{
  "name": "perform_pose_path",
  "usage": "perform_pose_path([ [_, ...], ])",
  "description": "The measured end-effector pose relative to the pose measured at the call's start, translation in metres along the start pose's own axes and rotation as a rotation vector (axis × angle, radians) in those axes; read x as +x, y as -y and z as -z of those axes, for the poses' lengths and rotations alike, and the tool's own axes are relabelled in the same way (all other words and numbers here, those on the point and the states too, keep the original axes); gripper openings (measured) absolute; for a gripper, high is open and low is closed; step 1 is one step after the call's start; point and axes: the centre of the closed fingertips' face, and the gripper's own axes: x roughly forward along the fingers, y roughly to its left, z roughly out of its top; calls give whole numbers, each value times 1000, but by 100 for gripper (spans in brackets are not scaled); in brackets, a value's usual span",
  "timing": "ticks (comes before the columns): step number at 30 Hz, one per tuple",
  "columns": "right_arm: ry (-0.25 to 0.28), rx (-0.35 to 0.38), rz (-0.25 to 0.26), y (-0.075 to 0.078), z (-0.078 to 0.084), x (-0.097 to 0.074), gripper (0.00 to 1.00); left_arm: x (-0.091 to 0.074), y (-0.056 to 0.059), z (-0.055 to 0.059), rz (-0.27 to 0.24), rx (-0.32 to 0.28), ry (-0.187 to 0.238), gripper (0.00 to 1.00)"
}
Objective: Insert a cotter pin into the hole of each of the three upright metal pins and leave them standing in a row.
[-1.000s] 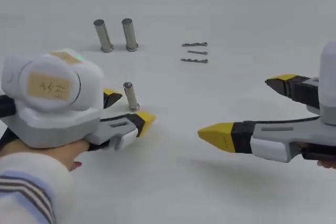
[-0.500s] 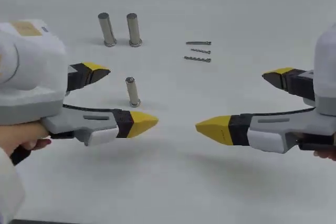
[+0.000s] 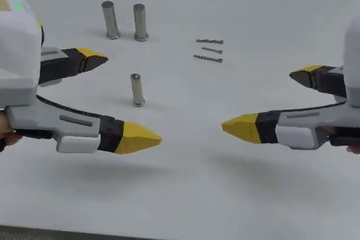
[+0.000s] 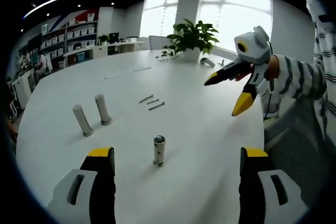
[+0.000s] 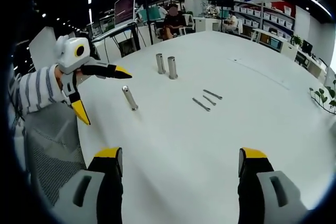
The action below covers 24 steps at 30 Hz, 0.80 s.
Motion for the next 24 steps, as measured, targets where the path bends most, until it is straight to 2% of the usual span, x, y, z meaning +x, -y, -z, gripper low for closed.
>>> perform_pose_path([
  [4, -89, -71, -38, 8, -1, 6, 78, 0, 0, 2, 4, -8, 5, 99],
  [7, -79, -118, -29, 14, -13, 10, 77, 0, -2, 4, 2, -17, 12, 99],
  [11, -62, -188, -54, 20, -37, 18, 71, -1, -6, 2, -13, -37, 36, 99],
  [15, -47, -207, -66, 28, -54, 31, 60, -3, -7, 4, -21, -49, 38, 99],
  [20, -90, -263, -82, 34, -58, 46, 54, -1, -8, 11, -25, -67, 23, 98],
  [24, -139, -295, -111, 35, -55, 54, 47, -1, -10, 13, -26, -66, 16, 98],
])
